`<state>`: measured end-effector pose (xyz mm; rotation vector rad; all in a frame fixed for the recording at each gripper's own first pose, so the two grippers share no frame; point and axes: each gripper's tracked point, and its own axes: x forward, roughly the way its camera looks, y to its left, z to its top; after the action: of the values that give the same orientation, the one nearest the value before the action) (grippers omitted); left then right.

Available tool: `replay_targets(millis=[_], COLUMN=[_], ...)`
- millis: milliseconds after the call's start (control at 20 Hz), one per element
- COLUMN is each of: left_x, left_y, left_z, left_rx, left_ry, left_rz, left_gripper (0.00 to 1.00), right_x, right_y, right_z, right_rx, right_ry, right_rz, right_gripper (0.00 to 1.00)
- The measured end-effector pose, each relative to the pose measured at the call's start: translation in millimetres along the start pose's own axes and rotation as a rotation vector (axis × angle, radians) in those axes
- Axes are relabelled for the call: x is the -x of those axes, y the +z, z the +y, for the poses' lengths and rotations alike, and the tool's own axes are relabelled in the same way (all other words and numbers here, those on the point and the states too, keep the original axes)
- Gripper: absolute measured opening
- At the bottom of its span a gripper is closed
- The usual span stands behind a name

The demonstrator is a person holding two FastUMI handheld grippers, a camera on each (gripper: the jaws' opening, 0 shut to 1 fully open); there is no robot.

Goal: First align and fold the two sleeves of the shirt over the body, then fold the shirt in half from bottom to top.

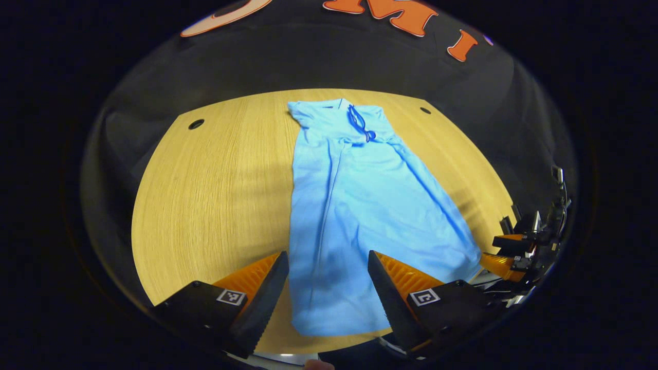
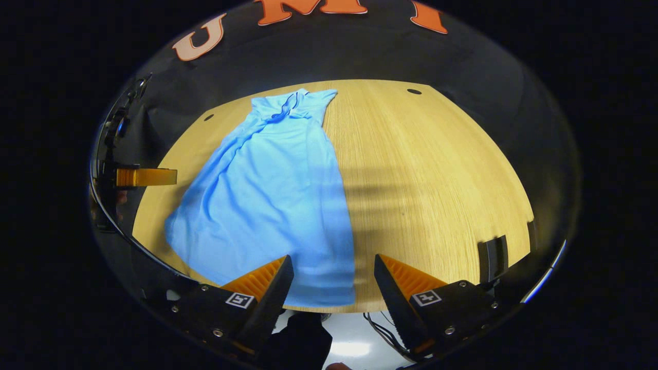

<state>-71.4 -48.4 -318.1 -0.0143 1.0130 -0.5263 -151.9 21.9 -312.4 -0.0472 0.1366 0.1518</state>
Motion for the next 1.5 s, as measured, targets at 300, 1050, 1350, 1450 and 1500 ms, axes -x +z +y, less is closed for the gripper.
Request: replay_targets(millis=[300, 1050, 1350, 1450, 1500], left_x=[-6, -15, -10, -6, -1], left_y=[-63, -103, -96, -86, -78], left_z=[17, -1, -13, -10, -11], left_rx=[-0.002, -0.042, 0.034, 0.07, 0.083], left_ry=[0.034, 0.099, 0.107, 0.1, 0.091], left_rz=[0.087, 0.097, 0.085, 0.056, 0.039], left_gripper=[1.0, 0.76, 0.07, 0.07, 0.07], right_x=[-8, -18, -20, -15, -11], right_y=[-22, -35, -23, -13, -6], right_z=[5, 9, 22, 27, 28], right_rx=[0.027, 0.055, -0.199, -0.235, -0.238], right_ry=[-0.007, -0.066, 0.031, 0.071, 0.083], right_rz=[0.043, 0.067, 0.062, 0.029, 0.01], right_gripper=[0.96, 0.62, 0.04, 0.02, 0.02])
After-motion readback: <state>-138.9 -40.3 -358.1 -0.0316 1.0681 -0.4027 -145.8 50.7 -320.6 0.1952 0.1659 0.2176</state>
